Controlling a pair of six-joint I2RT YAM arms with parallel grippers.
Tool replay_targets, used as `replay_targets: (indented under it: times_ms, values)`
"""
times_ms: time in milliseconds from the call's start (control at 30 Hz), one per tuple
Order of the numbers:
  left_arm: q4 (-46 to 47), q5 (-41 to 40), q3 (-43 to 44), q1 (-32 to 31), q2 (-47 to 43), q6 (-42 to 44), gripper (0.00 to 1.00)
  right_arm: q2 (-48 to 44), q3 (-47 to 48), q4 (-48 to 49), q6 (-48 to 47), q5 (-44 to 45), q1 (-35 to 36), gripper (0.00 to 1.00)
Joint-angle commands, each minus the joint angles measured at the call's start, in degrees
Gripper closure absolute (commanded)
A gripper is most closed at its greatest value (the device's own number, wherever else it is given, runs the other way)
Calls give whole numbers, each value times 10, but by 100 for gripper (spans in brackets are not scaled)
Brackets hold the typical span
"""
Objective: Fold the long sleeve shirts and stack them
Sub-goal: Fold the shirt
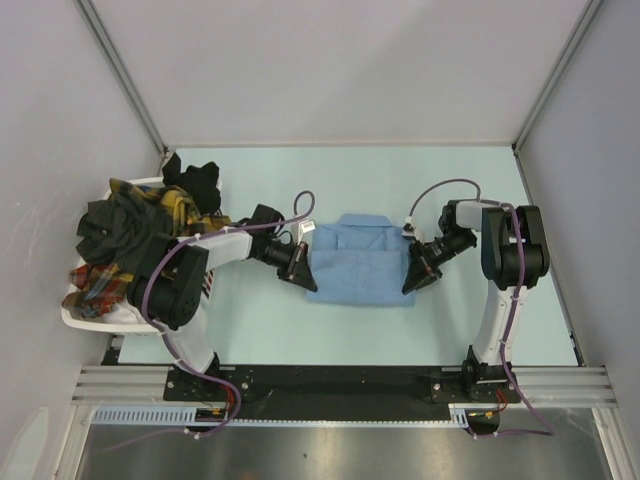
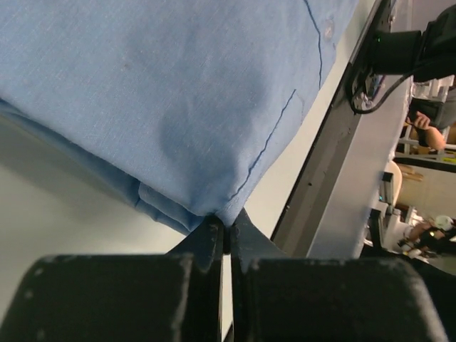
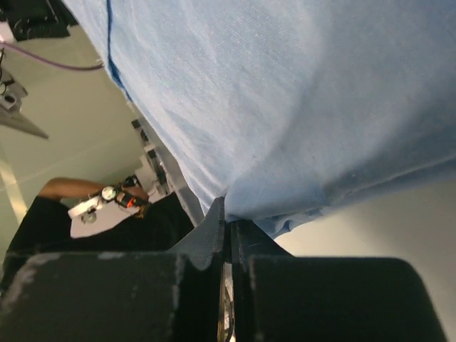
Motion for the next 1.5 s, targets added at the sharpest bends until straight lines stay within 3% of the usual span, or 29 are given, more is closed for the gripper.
replay_targets:
  times_ms: [0, 100, 133, 233, 400, 567, 633, 800, 1033, 1133, 1267, 1467]
  values:
    - [-48, 14, -16, 0, -39, 7, 100, -19, -7, -65, -59, 36, -9, 81]
    - [-54, -8, -9, 1, -58, 22, 66, -21, 9, -68, -73, 48, -24, 57]
    - [-60, -9, -3, 2, -64, 41, 51, -20, 18, -80, -85, 53, -41, 54]
    - [-92, -16, 39, 9, -87, 122, 45, -12, 86, -138, -130, 54, -61, 52]
    - [-144, -85, 162, -5, -62, 291, 45, 28, 249, -159, -90, 9, -66, 55]
    - [-262, -156, 343, -41, 84, 425, 48, 93, 392, -61, 14, -5, -32, 59]
    - [-280, -153, 378, -46, 114, 460, 48, 117, 429, -24, 58, 1, -4, 59]
    - [-289, -157, 401, -73, 165, 535, 43, 154, 475, 80, 107, 49, 50, 58]
    - [-314, -154, 417, -95, 209, 550, 43, 183, 492, 157, 141, 62, 87, 56]
    - [-311, -152, 408, -98, 213, 546, 48, 184, 482, 182, 146, 69, 93, 56]
    - [-301, -147, 409, -98, 208, 529, 72, 185, 469, 217, 158, 80, 95, 57]
    - [-280, -147, 409, -98, 182, 497, 94, 191, 459, 250, 166, 93, 91, 60]
